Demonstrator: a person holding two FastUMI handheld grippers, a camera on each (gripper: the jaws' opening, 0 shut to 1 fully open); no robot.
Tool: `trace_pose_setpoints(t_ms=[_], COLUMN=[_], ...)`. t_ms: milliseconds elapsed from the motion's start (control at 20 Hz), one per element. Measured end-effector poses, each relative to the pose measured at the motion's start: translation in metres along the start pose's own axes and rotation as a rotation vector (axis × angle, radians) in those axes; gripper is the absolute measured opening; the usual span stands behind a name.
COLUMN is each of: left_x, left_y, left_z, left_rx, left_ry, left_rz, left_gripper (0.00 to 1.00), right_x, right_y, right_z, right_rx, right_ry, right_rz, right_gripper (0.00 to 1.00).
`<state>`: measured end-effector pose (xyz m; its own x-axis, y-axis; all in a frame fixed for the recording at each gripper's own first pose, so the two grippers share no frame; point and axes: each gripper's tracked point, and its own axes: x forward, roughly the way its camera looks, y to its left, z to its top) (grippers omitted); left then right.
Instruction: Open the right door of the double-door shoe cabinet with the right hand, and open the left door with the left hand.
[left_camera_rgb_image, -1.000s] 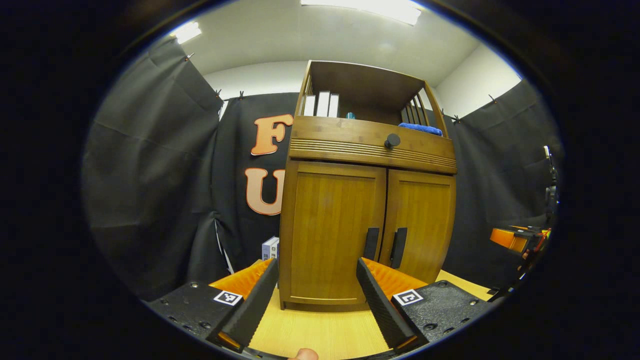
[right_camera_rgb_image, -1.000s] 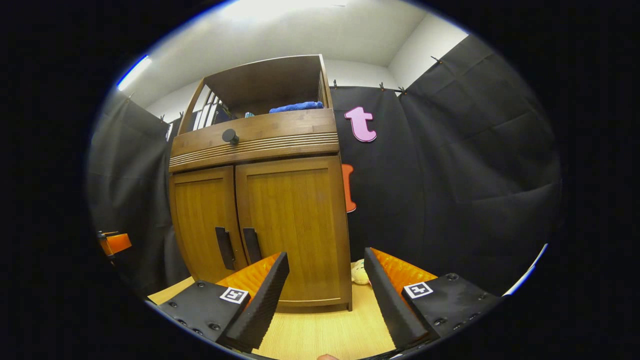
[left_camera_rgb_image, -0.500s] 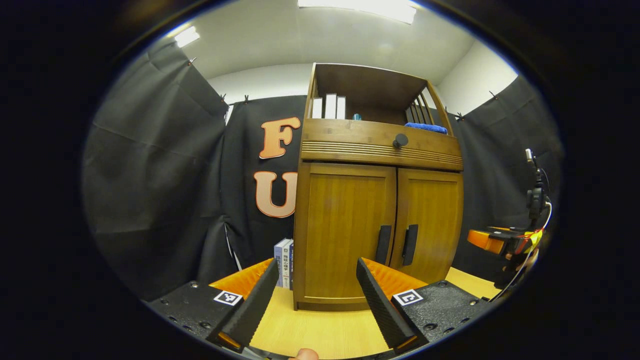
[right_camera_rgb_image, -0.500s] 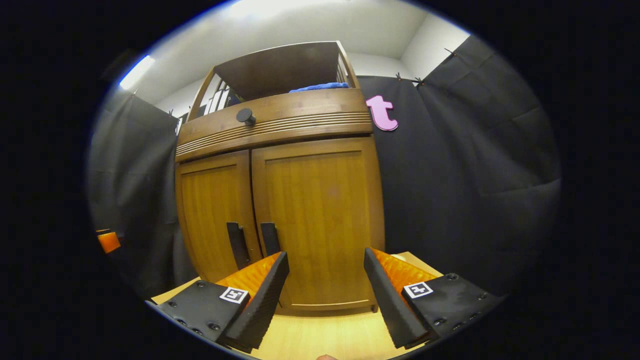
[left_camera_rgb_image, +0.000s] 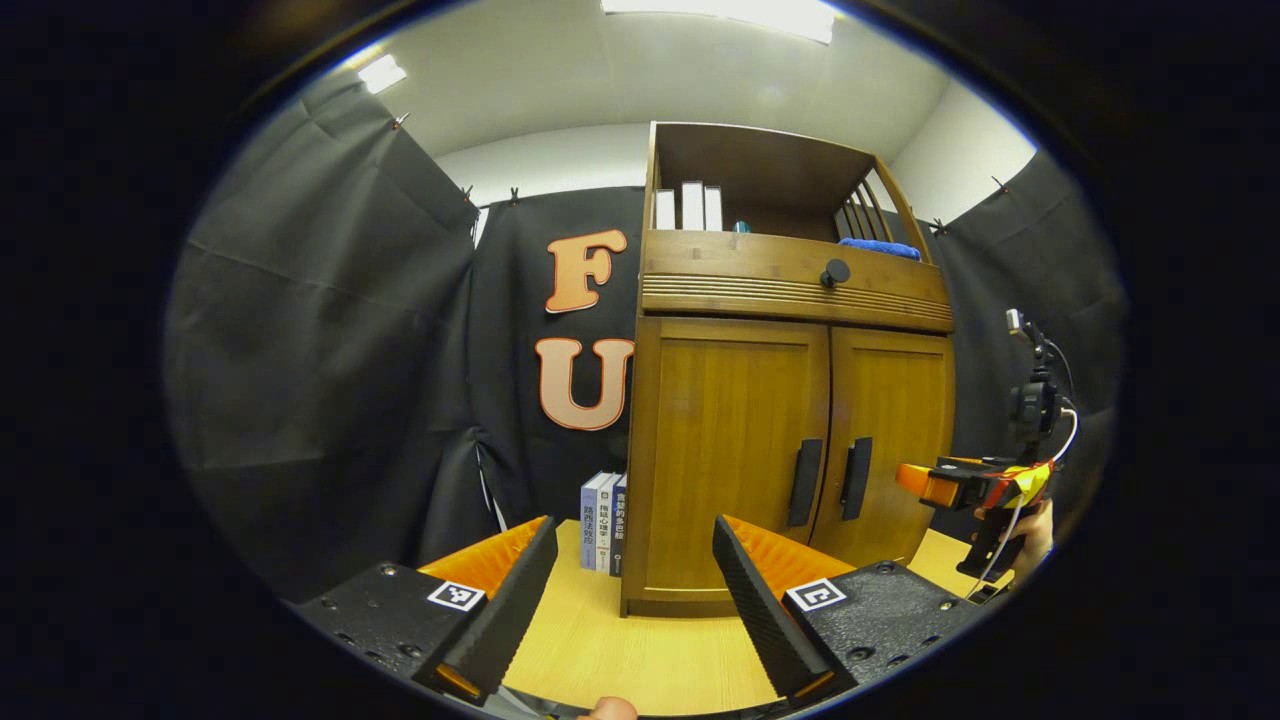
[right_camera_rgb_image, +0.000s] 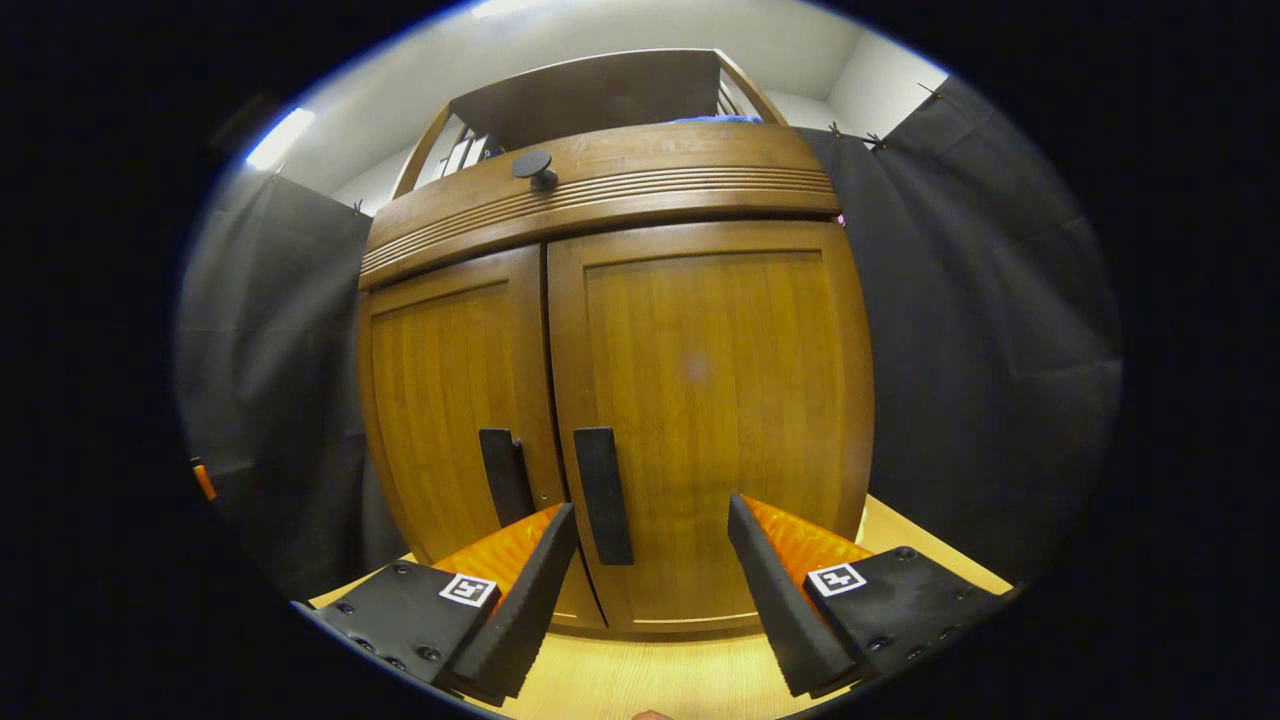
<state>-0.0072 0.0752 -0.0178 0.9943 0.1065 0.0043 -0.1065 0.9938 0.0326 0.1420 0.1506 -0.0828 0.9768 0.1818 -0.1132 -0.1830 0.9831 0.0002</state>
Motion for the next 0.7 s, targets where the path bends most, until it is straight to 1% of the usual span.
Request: trace_pose_setpoints(t_ms=[50,100,300,500,550,600,650,700], left_x=[0.001,0.002,0.005,0.009,0.012,0.014,0.015,0.017], left_y=[0.002,0.003,0.008,0.006,0.005,0.005,0.005,0.005], left_z=[-0.001,-0.002,-0.01,-0.014,-0.014,-0.014,-0.016,-0.017], left_rx=[-0.001,-0.002,-0.005,-0.013,-0.016,-0.019,-0.02,-0.02], left_ry=[-0.001,-0.005,0.005,0.01,0.009,0.009,0.01,0.012], left_rz=[-0.001,-0.007,-0.01,-0.03,-0.036,-0.041,-0.043,-0.043], left_gripper=[0.92,0.94,0.94,0.94,0.94,0.94,0.94,0.94], right_x=[0.006,0.011,0.028,0.046,0.052,0.057,0.06,0.063], right_y=[0.002,0.006,0.014,0.022,0.024,0.025,0.025,0.024], right_z=[-0.002,-0.003,-0.009,-0.015,-0.015,-0.016,-0.018,-0.02], right_rx=[0.001,0.005,0.015,-0.009,-0.01,-0.013,-0.017,-0.022], right_ry=[-0.001,-0.004,-0.008,-0.002,0.001,0.003,0.005,0.009], right_rz=[0.0,0.004,0.018,0.018,0.019,0.014,0.009,0.002], right_gripper=[0.98,0.98,0.98,0.98,0.89,0.89,0.84,0.97])
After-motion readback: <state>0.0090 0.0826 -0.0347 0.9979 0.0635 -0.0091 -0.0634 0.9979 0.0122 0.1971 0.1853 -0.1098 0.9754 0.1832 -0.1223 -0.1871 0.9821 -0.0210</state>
